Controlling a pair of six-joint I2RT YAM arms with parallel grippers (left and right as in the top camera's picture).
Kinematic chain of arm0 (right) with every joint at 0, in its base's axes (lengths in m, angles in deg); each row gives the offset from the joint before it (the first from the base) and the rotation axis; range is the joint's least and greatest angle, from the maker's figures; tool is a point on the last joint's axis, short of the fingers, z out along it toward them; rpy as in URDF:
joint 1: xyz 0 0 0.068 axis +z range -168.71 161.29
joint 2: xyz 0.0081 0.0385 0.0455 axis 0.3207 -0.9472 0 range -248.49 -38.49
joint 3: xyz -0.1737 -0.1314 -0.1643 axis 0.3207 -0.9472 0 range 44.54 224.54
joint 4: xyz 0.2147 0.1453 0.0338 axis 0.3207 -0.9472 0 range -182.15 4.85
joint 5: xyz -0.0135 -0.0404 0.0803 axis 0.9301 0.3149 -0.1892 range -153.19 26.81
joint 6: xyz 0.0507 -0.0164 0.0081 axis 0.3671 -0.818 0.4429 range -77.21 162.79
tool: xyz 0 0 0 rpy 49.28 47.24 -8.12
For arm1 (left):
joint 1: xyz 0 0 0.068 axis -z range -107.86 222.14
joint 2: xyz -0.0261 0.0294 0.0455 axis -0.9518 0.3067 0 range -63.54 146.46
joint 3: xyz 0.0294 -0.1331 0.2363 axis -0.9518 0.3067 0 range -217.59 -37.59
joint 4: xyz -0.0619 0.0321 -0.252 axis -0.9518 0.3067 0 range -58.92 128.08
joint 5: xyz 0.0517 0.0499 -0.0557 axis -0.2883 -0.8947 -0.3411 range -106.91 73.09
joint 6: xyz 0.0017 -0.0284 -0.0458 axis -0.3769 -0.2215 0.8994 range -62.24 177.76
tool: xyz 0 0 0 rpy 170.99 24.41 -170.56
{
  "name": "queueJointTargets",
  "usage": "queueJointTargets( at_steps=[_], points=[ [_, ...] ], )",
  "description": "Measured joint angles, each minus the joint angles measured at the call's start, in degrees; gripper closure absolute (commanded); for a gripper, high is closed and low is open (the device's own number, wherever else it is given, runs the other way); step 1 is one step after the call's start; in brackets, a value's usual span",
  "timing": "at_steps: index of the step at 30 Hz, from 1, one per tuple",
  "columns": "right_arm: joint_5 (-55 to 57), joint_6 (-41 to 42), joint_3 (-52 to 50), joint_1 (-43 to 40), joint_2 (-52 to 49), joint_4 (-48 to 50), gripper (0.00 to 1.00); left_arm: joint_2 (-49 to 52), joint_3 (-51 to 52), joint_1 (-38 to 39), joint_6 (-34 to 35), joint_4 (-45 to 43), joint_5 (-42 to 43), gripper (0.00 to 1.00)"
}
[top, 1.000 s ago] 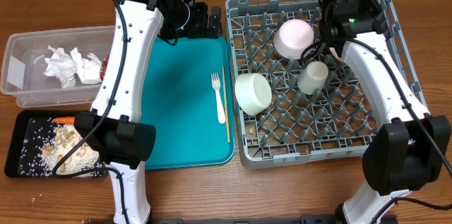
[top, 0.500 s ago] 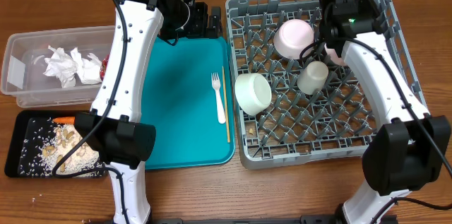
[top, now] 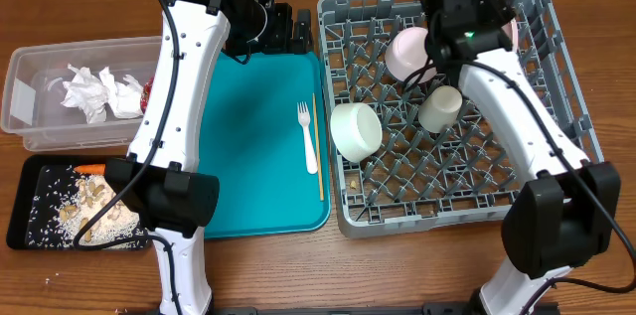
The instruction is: Sort waste into correct bins and load items into the dishwasher
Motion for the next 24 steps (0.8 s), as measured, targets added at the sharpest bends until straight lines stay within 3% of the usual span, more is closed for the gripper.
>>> queueJointTargets(
  at_steps=[17, 24],
  points=[
    [-2.03, 12.74, 0.0, 14.25, 0.02, -2.6, 0.23, 0.0, 0.0, -0.85, 0.63, -4.76, -3.26, 0.0],
    [-11.69, 19.93, -0.02, 19.23, 0.02, -3.65, 0.28, 0.0, -0.02, -12.9, 3.82, -7.08, -5.18, 0.0]
  ],
)
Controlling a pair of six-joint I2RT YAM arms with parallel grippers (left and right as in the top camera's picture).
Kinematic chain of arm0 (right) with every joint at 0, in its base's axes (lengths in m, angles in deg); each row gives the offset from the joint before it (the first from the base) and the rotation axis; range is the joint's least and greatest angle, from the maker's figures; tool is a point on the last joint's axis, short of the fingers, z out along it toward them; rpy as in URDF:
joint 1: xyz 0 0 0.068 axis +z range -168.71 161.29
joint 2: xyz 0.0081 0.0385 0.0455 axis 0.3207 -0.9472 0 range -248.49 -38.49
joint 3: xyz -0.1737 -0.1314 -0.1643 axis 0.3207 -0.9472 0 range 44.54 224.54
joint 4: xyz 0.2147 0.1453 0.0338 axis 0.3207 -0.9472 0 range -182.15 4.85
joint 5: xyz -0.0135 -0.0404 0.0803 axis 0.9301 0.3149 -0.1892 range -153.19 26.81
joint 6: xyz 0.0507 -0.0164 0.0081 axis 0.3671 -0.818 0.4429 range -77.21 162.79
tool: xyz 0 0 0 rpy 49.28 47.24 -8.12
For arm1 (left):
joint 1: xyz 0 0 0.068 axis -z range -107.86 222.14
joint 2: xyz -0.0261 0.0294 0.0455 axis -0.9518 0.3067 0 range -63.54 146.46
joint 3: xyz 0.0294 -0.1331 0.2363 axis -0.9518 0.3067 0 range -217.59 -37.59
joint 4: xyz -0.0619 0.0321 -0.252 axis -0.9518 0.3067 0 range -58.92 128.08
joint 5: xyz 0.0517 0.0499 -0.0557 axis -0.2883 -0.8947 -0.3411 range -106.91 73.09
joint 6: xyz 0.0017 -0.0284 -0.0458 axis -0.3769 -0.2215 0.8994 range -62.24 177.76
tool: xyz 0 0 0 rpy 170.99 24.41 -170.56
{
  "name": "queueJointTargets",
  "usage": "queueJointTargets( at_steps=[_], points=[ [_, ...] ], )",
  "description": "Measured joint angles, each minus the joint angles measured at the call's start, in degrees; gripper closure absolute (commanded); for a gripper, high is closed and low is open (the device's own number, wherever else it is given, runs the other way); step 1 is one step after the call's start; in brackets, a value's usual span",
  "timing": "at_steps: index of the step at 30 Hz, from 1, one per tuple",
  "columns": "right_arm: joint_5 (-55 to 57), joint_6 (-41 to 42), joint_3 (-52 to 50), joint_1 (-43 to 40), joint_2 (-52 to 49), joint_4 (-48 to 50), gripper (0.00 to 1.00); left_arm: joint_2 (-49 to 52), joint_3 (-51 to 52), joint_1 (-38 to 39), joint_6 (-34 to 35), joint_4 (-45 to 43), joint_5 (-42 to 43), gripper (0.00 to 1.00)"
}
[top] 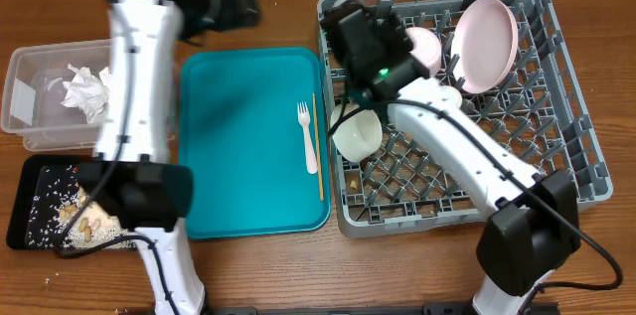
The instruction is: Sort waste into correct bins and load items into the dishwasher
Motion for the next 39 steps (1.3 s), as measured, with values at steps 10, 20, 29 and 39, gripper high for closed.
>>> queueJointTargets(
  at_steps=[10, 20, 29, 39],
  points=[
    [-27.41, 23.1, -0.02, 6.82, 0.0, 0.83, 0.43, 0.0, -0.02, -17.97, 2.45, 0.59, -0.79, 0.0],
    [-33.73, 42.6, -0.13, 12.44, 0.0, -4.37, 0.39, 0.0, -0.02, -21.14, 2.47, 1.05, -1.38, 0.0],
    [-30.6, 45.0, -4.68, 18.51, 0.0, -1.88, 0.52, 0.0, -0.02, -21.14, 2.45, 1.07, -1.42, 0.0],
    [-23.34, 45.42, -5.27, 17.79, -1.64, -0.83, 0.6, 0.0, -0.02, -21.14, 2.45, 1.05, -1.62, 0.0]
  ],
)
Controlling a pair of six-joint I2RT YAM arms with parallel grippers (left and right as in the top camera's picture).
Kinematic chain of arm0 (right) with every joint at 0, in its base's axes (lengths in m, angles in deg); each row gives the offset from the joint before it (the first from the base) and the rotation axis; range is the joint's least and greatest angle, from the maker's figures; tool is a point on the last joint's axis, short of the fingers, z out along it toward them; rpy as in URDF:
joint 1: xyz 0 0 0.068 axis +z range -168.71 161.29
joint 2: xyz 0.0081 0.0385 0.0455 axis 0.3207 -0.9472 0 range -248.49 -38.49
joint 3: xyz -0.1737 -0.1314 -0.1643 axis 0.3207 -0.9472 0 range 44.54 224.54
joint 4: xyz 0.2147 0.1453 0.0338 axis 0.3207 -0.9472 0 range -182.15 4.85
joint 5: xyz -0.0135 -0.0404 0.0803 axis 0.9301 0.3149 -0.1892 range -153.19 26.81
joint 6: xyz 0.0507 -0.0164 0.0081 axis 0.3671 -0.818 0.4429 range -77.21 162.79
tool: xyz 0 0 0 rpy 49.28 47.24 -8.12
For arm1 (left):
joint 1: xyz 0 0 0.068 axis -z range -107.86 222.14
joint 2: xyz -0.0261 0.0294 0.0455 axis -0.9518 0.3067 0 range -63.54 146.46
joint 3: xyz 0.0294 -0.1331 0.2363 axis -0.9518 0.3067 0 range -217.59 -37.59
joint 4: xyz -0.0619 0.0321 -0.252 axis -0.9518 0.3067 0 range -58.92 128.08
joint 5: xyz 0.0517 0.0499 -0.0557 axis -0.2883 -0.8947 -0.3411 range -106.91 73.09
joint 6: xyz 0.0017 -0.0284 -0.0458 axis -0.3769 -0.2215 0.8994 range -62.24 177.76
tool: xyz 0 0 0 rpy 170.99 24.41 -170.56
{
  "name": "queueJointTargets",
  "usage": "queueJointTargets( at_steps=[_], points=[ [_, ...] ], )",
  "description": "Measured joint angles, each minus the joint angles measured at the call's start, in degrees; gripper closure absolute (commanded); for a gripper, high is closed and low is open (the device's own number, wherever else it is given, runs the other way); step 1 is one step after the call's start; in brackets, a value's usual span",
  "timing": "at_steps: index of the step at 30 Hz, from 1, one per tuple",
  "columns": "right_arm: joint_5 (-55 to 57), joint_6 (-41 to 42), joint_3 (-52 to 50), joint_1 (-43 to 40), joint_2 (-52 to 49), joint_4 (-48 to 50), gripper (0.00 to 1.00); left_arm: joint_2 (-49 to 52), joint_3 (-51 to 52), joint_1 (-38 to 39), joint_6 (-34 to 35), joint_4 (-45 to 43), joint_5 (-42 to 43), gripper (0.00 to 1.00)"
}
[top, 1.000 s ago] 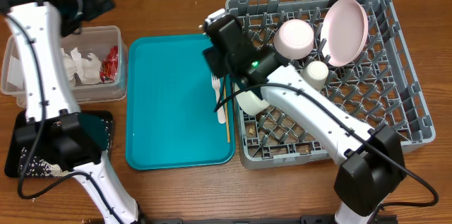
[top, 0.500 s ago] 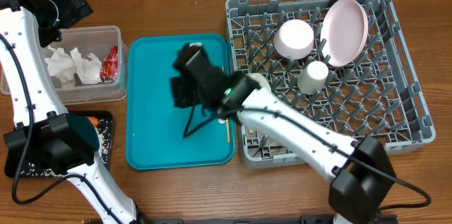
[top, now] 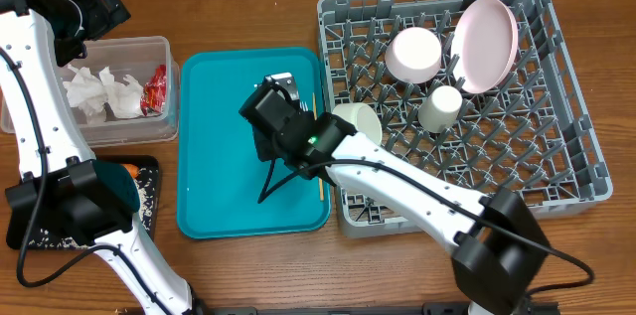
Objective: Sort waste into correct bins and load items into the dishwasher
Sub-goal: 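Lower the right gripper over the white fork on the teal tray, then close the right gripper on the white fork and lift it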
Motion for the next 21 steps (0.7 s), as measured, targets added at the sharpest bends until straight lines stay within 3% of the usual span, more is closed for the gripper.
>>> queueJointTargets(
  at_steps=[8, 21],
  points=[
    [4.92, 0.0, -0.11, -0.04, -10.21, 0.63, 0.59, 0.0, 0.0, 0.0, 0.02, 0.0, 0.0, 0.0],
    [9.18, -0.02, -0.13, -0.22, -12.22, 2.23, 0.59, 0.0, -0.02, 0.0, 0.0, 0.0, 0.0, 0.0]
  ],
)
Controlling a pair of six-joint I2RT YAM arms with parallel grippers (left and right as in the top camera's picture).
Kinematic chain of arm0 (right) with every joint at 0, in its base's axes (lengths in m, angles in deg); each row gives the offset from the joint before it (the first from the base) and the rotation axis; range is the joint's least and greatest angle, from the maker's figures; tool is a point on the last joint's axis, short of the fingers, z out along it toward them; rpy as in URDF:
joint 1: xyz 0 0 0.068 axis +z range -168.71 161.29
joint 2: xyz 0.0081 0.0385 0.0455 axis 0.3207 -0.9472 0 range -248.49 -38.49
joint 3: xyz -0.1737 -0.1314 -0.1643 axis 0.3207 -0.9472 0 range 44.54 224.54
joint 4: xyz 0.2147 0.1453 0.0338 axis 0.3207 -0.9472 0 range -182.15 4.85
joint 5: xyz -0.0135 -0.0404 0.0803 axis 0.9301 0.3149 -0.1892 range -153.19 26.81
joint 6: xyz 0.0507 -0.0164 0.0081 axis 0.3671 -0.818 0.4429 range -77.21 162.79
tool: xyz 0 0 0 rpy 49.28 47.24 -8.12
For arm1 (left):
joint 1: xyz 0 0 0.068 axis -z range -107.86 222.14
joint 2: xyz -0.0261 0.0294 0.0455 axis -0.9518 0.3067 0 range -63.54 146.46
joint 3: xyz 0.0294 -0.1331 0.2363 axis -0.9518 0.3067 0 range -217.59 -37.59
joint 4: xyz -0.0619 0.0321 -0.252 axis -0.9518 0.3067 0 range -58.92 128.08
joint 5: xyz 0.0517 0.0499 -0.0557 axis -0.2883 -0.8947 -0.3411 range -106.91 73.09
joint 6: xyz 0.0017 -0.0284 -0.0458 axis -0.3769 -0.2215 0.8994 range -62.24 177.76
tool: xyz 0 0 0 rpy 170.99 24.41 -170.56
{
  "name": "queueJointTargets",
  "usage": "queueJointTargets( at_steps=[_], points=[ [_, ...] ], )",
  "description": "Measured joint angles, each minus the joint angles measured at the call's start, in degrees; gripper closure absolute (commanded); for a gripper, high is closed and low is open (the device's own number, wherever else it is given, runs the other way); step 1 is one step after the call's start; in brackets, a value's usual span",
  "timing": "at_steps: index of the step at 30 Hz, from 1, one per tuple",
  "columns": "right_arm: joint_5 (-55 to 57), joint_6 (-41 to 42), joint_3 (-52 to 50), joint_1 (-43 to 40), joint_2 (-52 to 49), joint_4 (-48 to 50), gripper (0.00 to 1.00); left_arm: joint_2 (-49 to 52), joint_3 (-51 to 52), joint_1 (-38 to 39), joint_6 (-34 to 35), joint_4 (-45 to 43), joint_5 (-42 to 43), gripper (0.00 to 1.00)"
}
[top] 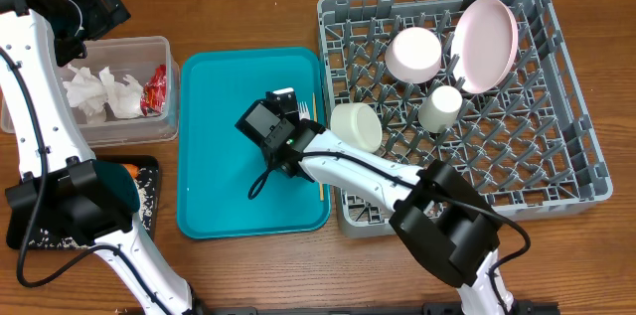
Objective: Sort waste into correct bins and load items into the dishwasher
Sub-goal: 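Close the right gripper on the white fork and lift it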
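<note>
On the teal tray [219, 156] my right gripper [289, 106] hangs low at the tray's right side, right over a white fork [302, 109]. Only the fork's tines show beside the gripper's head. Whether the fingers are closed on it cannot be told from above. A thin wooden chopstick [314, 106] lies along the tray's right edge, partly under the arm. My left gripper [97, 5] is far off at the top left, behind the clear bin [169, 77], with its fingers apart and nothing between them.
The grey dish rack [556, 156] holds a pink bowl [414, 54], a pink plate [484, 45], a cream cup [440, 108] and a cream bowl [358, 126]. The clear bin contains crumpled tissues [99, 94] and a red wrapper [154, 91]. A black tray [35, 226] of food scraps sits front left.
My right arm has drawn in over the tray, and its gripper head now sits at the fork's tines rather than a little behind them. The left arm has not moved.
First my right gripper was in the rack by the pink bowl and my left gripper was at the tray's far edge. Then the pink plate stood in the rack and the left arm had swung left. After that the right gripper was over the tray, and now it is at the fork.
</note>
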Motion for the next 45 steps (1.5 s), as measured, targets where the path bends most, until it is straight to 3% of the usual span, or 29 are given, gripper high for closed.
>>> queueJointTargets(
  at_steps=[34, 39, 45],
  points=[
    [-1.38, 1.33, -1.7, -2.73, -1.92, 0.52, 0.58, 0.0, -0.02, 0.0, 0.0, 0.0, 0.0, 0.0],
    [-3.5, 1.38, -1.7, -2.69, -1.92, 1.18, 0.59, 0.0, -0.02, 0.0, 0.0, 0.0, 0.0, 0.0],
    [-4.48, 1.57, -1.7, -2.45, -1.92, 1.33, 0.68, 0.0, -0.02, 0.0, 0.02, 0.02, 0.0, 0.0]
  ],
)
